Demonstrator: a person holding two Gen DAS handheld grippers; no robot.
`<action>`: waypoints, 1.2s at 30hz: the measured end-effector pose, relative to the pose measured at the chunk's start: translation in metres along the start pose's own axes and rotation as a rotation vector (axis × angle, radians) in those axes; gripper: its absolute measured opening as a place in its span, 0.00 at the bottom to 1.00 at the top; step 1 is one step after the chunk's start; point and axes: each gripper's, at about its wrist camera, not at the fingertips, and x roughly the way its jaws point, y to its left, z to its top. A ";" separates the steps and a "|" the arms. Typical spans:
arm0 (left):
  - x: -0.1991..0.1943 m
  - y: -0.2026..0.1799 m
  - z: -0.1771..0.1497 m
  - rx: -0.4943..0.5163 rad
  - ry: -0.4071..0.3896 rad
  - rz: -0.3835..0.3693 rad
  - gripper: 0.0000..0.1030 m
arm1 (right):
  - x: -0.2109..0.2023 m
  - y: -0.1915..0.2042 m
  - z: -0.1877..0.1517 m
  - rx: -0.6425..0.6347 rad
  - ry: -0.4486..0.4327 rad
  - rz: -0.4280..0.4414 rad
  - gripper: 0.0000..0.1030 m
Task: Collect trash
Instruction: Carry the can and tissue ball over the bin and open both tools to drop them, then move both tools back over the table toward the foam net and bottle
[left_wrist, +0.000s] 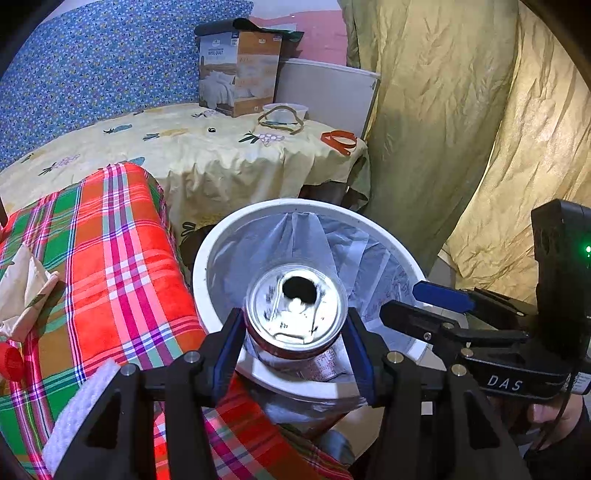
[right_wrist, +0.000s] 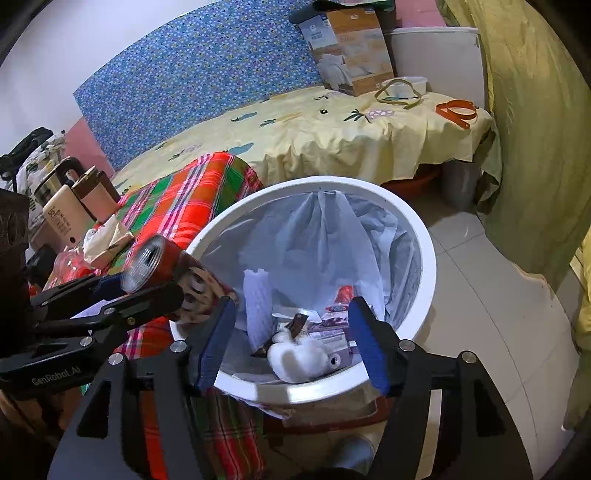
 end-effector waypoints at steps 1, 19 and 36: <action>-0.003 0.000 0.000 0.004 -0.010 0.001 0.54 | -0.001 0.001 0.000 0.000 -0.002 -0.002 0.63; -0.066 0.013 -0.036 -0.054 -0.092 0.057 0.54 | -0.038 0.033 -0.020 -0.019 -0.053 0.096 0.63; -0.118 0.035 -0.081 -0.123 -0.137 0.139 0.54 | -0.046 0.078 -0.038 -0.113 -0.035 0.214 0.63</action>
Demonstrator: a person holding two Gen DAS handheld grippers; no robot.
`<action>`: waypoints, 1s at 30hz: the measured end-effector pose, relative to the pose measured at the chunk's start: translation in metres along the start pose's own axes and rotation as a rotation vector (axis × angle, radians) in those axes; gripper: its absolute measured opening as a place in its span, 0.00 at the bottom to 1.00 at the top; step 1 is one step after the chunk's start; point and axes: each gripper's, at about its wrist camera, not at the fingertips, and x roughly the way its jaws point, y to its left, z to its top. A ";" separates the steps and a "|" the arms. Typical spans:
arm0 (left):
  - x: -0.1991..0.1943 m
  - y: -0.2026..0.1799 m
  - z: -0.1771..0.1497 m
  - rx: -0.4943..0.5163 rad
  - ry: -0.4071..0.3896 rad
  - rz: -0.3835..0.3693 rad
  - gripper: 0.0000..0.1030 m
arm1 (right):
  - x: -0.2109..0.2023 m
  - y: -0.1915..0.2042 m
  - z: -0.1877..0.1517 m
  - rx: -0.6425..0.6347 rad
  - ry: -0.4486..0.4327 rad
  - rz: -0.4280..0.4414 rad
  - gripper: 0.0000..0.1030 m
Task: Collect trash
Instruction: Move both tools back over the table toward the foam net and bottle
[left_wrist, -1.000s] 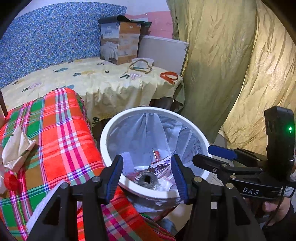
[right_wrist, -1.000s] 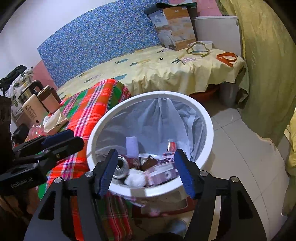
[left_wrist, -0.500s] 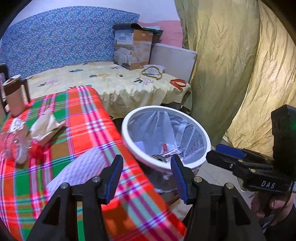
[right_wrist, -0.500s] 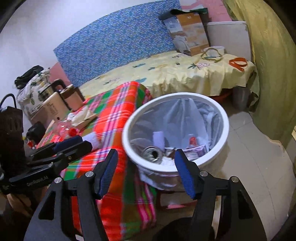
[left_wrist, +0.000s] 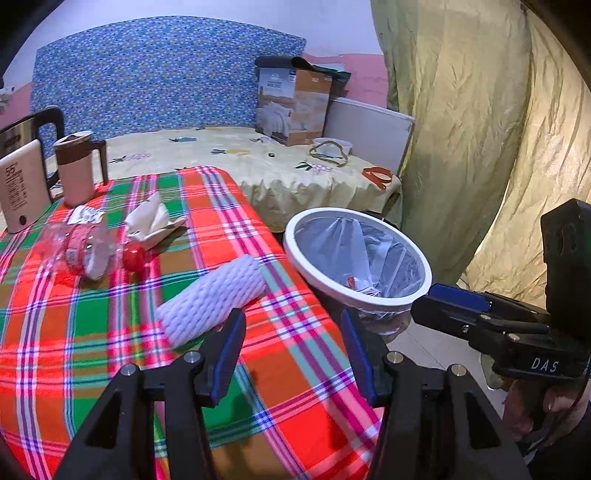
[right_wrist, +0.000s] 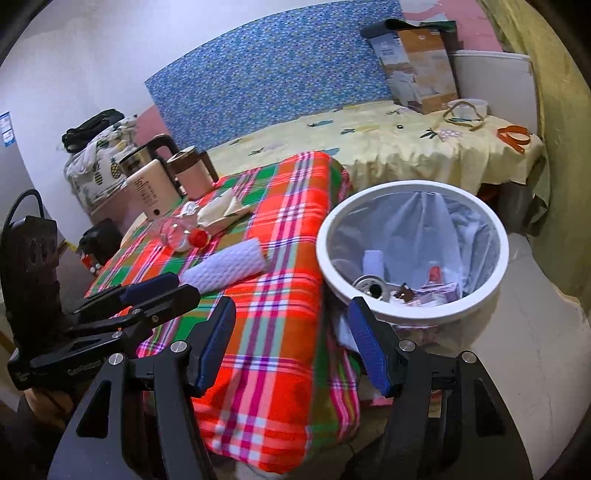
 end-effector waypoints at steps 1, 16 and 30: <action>-0.001 0.002 -0.001 -0.003 0.000 0.005 0.54 | 0.001 0.001 0.000 -0.002 0.003 0.005 0.63; 0.005 0.040 -0.002 -0.012 0.005 0.077 0.54 | 0.015 0.012 0.002 -0.021 0.033 0.023 0.63; 0.067 0.055 0.014 0.066 0.122 0.089 0.54 | 0.034 0.003 0.005 -0.004 0.073 0.018 0.63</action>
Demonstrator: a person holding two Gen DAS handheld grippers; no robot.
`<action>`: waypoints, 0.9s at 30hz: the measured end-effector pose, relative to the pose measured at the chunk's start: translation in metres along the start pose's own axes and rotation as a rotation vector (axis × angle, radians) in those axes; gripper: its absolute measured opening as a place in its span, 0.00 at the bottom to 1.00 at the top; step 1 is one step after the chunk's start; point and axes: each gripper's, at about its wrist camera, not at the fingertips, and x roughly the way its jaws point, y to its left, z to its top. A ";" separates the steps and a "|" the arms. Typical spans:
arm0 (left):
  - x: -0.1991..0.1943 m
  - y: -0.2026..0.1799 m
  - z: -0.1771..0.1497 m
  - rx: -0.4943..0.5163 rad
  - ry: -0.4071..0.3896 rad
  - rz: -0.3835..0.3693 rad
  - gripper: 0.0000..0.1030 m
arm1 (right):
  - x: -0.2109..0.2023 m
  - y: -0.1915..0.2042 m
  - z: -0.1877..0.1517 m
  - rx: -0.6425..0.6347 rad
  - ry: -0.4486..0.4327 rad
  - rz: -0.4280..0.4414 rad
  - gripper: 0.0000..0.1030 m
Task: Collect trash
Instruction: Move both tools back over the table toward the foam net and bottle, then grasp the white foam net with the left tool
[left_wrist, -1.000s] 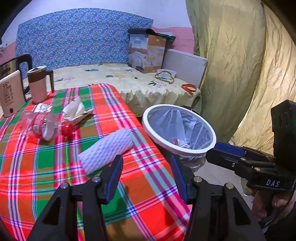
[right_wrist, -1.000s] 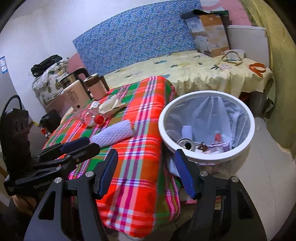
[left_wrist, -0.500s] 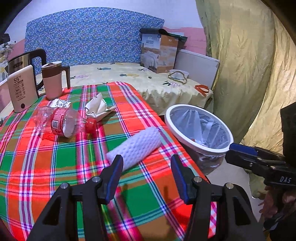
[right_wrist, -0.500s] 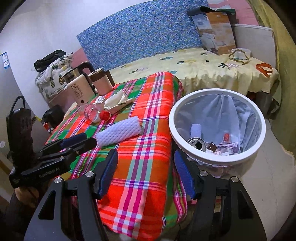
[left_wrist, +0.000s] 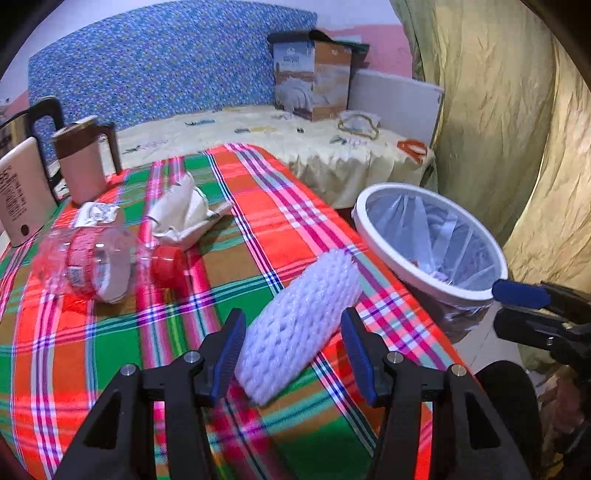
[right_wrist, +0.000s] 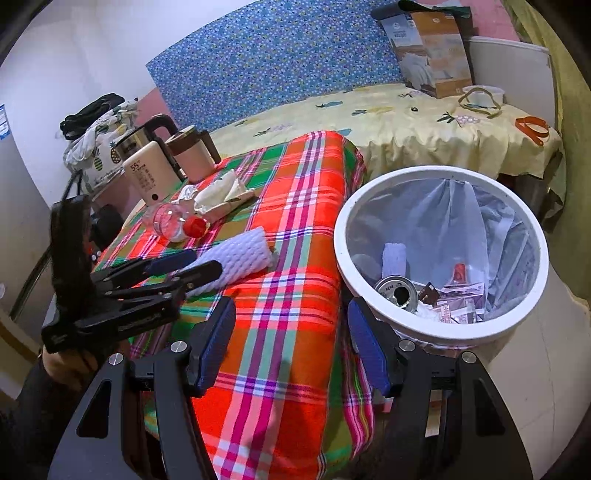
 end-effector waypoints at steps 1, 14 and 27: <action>0.005 -0.001 0.001 0.004 0.022 -0.010 0.56 | 0.001 -0.001 0.000 0.002 0.003 -0.002 0.63; 0.000 -0.001 -0.005 -0.009 0.032 0.028 0.27 | 0.002 -0.002 0.003 0.005 0.006 -0.003 0.63; -0.051 0.033 -0.036 -0.180 -0.045 0.083 0.22 | 0.005 0.022 0.012 -0.070 -0.010 0.025 0.58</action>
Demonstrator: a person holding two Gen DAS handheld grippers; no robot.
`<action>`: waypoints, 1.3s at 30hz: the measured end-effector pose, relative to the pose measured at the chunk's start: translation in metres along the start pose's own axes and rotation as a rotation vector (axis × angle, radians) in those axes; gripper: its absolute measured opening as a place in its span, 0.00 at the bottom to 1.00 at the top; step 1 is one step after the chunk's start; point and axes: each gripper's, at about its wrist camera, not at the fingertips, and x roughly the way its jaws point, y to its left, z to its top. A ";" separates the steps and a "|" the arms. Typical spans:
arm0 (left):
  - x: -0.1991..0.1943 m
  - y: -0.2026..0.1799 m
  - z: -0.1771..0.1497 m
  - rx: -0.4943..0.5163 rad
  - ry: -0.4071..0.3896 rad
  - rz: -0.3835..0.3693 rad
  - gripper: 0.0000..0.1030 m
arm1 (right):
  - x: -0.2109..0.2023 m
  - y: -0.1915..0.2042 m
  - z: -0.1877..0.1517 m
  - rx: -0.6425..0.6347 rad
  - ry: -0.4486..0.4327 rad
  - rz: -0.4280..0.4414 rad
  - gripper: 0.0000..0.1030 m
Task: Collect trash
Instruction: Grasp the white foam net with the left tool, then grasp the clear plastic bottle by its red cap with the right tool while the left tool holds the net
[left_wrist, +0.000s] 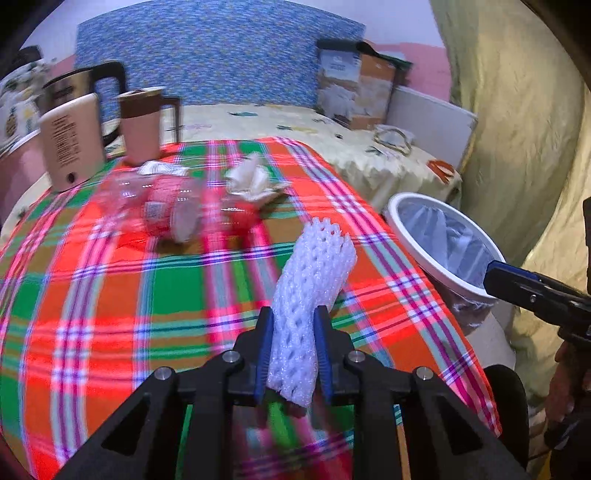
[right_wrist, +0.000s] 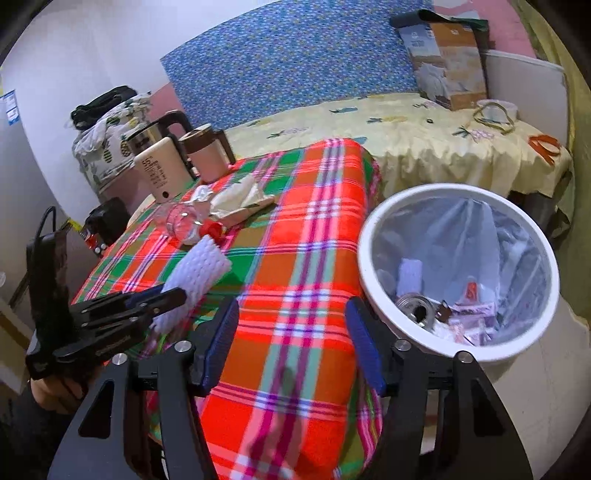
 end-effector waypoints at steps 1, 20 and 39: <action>-0.004 0.006 -0.001 -0.015 -0.008 0.011 0.22 | 0.004 0.005 0.002 -0.019 0.003 0.011 0.56; -0.037 0.076 -0.008 -0.168 -0.087 0.103 0.23 | 0.079 0.080 0.043 -0.328 0.077 0.108 0.53; -0.037 0.121 -0.012 -0.238 -0.094 0.116 0.23 | 0.140 0.104 0.059 -0.498 0.149 0.130 0.53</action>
